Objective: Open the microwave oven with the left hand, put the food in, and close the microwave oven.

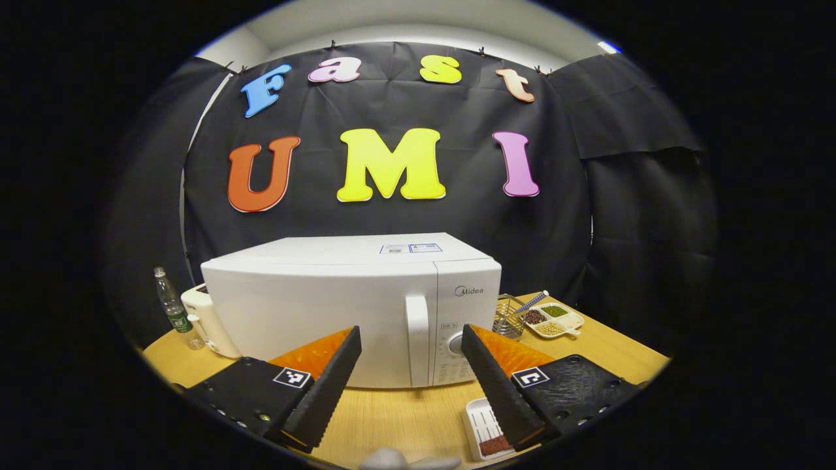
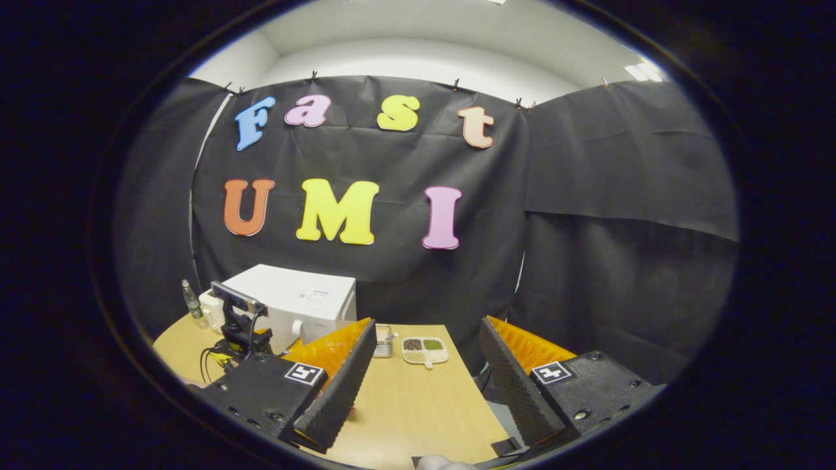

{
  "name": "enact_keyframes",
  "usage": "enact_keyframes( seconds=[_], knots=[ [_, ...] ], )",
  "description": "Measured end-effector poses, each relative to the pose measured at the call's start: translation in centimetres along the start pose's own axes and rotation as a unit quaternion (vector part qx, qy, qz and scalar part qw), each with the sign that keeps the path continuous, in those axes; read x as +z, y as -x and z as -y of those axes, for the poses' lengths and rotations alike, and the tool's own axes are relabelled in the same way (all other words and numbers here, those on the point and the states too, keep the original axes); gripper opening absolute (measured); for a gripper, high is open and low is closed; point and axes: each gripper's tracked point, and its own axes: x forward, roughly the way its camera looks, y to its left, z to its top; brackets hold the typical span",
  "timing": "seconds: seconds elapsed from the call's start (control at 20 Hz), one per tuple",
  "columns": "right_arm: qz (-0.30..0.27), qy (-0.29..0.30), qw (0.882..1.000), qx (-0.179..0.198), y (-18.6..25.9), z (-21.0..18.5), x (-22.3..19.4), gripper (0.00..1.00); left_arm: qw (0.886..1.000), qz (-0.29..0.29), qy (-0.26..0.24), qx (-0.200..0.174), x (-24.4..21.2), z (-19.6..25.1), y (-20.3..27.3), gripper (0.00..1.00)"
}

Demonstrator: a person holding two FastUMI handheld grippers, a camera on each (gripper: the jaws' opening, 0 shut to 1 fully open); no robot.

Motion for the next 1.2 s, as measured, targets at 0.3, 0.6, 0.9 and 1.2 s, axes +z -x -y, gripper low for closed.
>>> enact_keyframes(
  seconds=[0.3, 0.6, 0.9, 1.2],
  knots=[
    [-0.021, 0.001, 1.0, -0.008, -1.1, 0.8, -1.5, 0.91, 1.0, -0.008, -0.012, 0.006, -1.7, -0.1, -4.4, 0.79],
    [-0.029, -0.01, 1.0, 0.001, -2.1, 0.9, -2.1, 1.0, 1.0, -0.011, -0.018, 0.022, -2.2, -0.6, -5.3, 0.8],
    [-0.032, -0.015, 0.999, 0.013, -1.7, 0.9, -2.7, 0.92, 1.0, -0.021, 0.001, 0.008, -2.3, 0.1, -5.2, 0.22],
    [-0.028, -0.007, 0.999, 0.013, -0.9, 1.5, -2.6, 1.0, 0.999, -0.031, 0.014, -0.009, -2.3, 0.2, -5.0, 0.1]
  ],
)
